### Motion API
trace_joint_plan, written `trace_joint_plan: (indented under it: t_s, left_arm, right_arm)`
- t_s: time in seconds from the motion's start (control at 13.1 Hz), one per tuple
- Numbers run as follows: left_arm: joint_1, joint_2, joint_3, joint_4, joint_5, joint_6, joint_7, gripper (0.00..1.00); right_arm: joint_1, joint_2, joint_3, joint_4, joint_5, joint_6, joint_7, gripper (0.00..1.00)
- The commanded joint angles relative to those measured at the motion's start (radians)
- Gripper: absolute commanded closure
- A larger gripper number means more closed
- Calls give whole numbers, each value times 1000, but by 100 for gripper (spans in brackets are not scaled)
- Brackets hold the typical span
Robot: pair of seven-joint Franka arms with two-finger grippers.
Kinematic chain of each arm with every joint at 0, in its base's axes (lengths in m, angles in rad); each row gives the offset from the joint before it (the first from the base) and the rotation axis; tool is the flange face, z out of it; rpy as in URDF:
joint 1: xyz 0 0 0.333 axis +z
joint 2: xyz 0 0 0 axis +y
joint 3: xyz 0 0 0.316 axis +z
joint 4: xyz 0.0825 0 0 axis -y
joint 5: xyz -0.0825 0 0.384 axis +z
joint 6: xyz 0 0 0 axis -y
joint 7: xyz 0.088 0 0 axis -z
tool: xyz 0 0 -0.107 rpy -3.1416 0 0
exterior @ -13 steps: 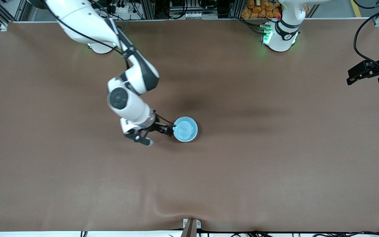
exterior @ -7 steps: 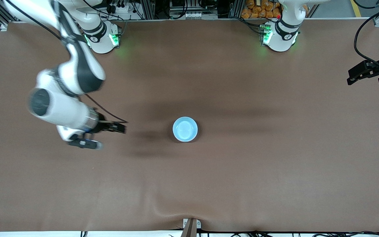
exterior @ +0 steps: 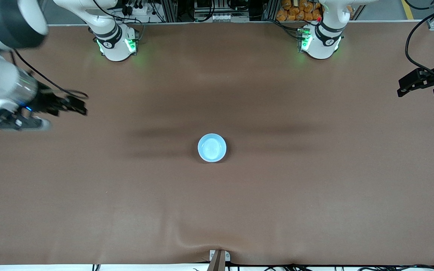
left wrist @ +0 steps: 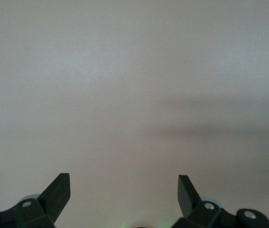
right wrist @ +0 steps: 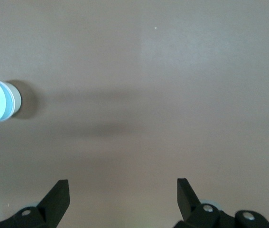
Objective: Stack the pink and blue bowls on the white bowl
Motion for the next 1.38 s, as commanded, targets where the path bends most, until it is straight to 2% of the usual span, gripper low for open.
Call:
trace_joint_plan:
  t_s: [0.0,0.61,0.92,1.3]
  left_arm:
    - [1,-10,-1,6,-23,-7,18,0]
    - [8,-10,0,8,-62,-14,9,0]
    - [10,-2,0,26,-62,-19,13,0]
    - [4,1,0,26,-62,-22,12,0]
  right_arm:
    - [-28,-12,0,97,-35,-119,-33,0]
    - [-32,-18,-20,123,-65,-148,-36,0]
    - [-94,-15,-17,145,-63,-157,-120,0]
    - [-101,-7,-15,143,-62,-157,-125,0]
